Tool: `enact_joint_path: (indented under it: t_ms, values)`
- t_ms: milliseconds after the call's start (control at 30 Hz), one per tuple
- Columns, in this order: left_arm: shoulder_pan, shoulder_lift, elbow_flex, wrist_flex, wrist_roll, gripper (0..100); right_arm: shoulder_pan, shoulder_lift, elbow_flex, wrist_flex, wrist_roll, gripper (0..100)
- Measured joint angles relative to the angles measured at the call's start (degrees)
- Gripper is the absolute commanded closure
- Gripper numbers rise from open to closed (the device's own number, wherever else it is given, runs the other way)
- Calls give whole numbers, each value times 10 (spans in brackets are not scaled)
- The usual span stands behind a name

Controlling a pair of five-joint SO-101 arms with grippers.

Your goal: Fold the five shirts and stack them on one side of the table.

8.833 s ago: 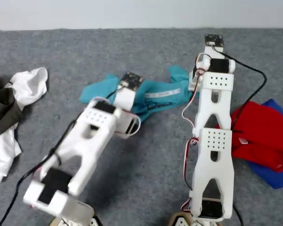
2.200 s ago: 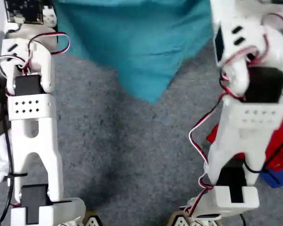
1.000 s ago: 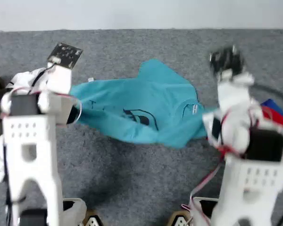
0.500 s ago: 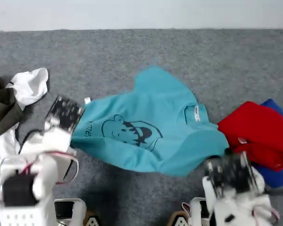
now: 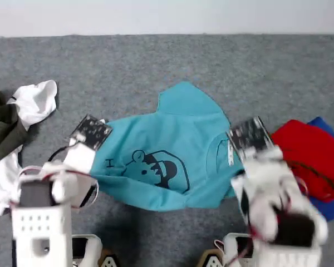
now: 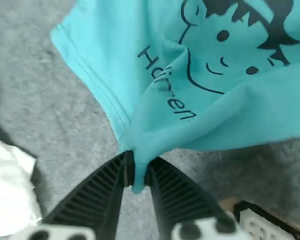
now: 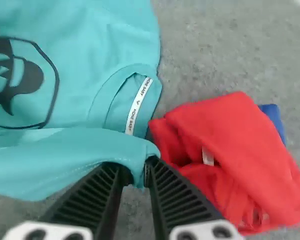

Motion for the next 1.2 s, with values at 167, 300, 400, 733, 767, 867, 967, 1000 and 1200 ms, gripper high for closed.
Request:
enact_joint_path:
  t_ms: [167,300,400,733,767,867,967,1000,1200]
  values:
    - [0,141,-2,-71,-4,988,0,164,11,-181,10,988]
    - [-1,258,-49,-135,-4,988,-5,297,-2,-316,9,988]
    - [-6,351,-98,-169,-4,988,-29,399,-35,-374,10,988]
    - [-84,650,-318,-181,-4,988,-76,675,-263,-400,10,988]
    - [-85,670,-337,-174,-4,988,-76,698,-288,-400,10,988]
    - [-85,723,-375,-161,-4,988,-76,769,-360,-400,10,988]
    - [-85,760,-397,-160,-4,987,-76,842,-428,-400,10,988]
    - [-85,767,-403,-160,-4,987,-76,867,-453,-400,10,989]
    - [-85,771,-430,-152,-4,947,-78,1006,-589,-400,0,969]
